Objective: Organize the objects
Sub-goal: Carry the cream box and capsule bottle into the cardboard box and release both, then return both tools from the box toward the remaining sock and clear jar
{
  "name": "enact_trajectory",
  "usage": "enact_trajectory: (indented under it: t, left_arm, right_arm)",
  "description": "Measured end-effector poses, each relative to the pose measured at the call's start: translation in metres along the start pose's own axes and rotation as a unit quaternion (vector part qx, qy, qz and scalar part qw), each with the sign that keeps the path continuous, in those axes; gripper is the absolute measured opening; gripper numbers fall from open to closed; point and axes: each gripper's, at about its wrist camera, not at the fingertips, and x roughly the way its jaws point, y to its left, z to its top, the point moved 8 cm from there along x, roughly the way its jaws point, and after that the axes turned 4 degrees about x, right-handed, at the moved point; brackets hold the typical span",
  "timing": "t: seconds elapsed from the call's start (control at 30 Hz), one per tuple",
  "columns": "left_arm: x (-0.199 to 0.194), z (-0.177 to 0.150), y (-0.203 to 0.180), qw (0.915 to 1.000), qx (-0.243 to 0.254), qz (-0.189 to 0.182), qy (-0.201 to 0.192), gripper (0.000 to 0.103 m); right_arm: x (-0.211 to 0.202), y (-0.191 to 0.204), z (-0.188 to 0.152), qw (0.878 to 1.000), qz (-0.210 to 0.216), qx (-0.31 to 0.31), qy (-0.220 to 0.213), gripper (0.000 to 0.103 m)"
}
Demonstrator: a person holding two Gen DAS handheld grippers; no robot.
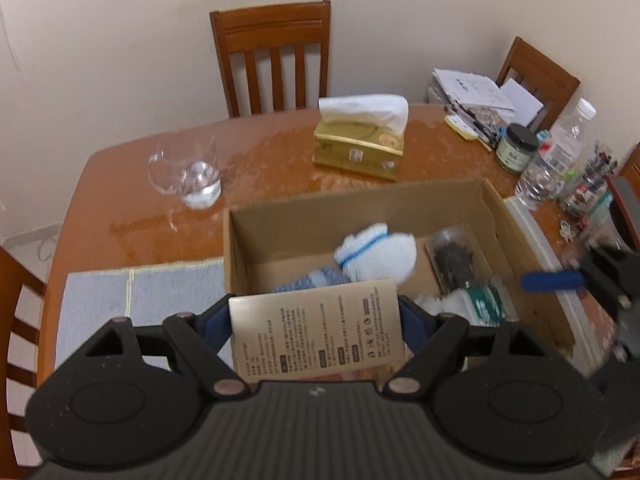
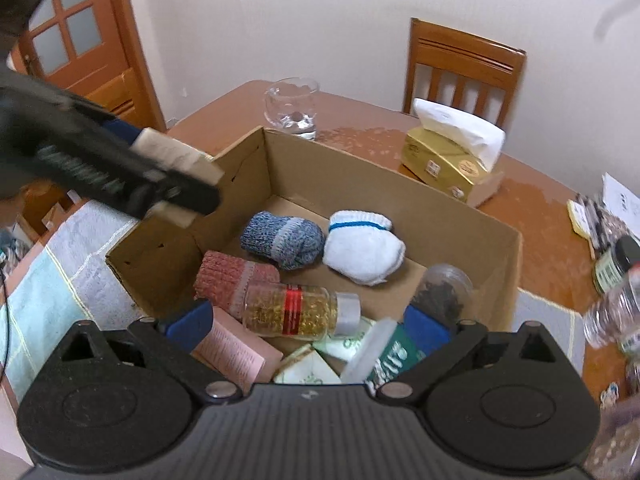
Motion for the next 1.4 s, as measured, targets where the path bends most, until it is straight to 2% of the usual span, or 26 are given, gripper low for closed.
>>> enact_trajectory:
  t: [0.03,0.07,0.1,0.17,0.27,0.43,0.57,0.7,0.8,0.87,1.17,1.4]
  left_arm:
    - [0.001,0.005,-0.001,0.9999,0.003,0.002,-0.011,0.087]
    - [0.003,0.009,-0.001,0.9998,0.003,0.008,-0.016,0.097]
    - [0.003,0.011,0.0,0.9996,0.002,0.018,-0.021,0.1]
    - [0.001,0.014,0.0,0.9992,0.003,0.023,-0.031,0.1]
    - [-0.001,0.009,-0.002,0.9995,0.001,0.019,-0.024,0.1]
    - [-0.01,-0.013,-0.009,0.9993,0.014,0.014,-0.031,0.101]
    - [-0.017,-0.039,-0.011,0.9998,0.005,0.009,-0.02,0.101]
    - [-0.029,-0.061,-0.009,0.9997,0.005,0.016,-0.019,0.101]
    - [-0.038,-0.074,-0.008,0.9992,0.015,0.025,-0.028,0.102]
    - [-0.041,-0.084,-0.007,0.999,0.019,0.029,-0.029,0.102]
    - [-0.033,-0.144,0.005,0.9986,0.02,0.049,0.0,0.102]
    - [-0.028,-0.187,0.026,0.9979,-0.002,0.055,0.034,0.102]
  right_arm:
    - [-0.004,-0.001,-0.002,1.0,0.0,0.003,-0.002,0.103]
    - [-0.008,-0.002,-0.003,1.0,-0.003,0.005,-0.003,0.103]
    - [-0.011,-0.004,-0.005,1.0,-0.007,0.007,-0.006,0.103]
    - [-0.016,-0.006,-0.009,1.0,-0.013,0.011,-0.007,0.103]
    - [-0.022,-0.009,-0.019,0.999,-0.027,0.025,-0.004,0.103]
    - [-0.028,-0.008,-0.046,0.998,-0.047,0.039,-0.005,0.103]
    - [-0.027,-0.001,-0.074,0.996,-0.068,0.051,0.007,0.103]
    - [-0.027,0.013,-0.097,0.996,-0.079,0.041,0.017,0.103]
    - [-0.035,0.023,-0.102,0.994,-0.103,0.024,-0.002,0.103]
    - [-0.038,0.03,-0.105,0.995,-0.102,0.014,-0.003,0.103]
    - [-0.019,0.052,-0.127,0.994,-0.079,0.064,0.037,0.103]
    - [0.001,0.082,-0.13,0.991,-0.111,0.059,0.047,0.103]
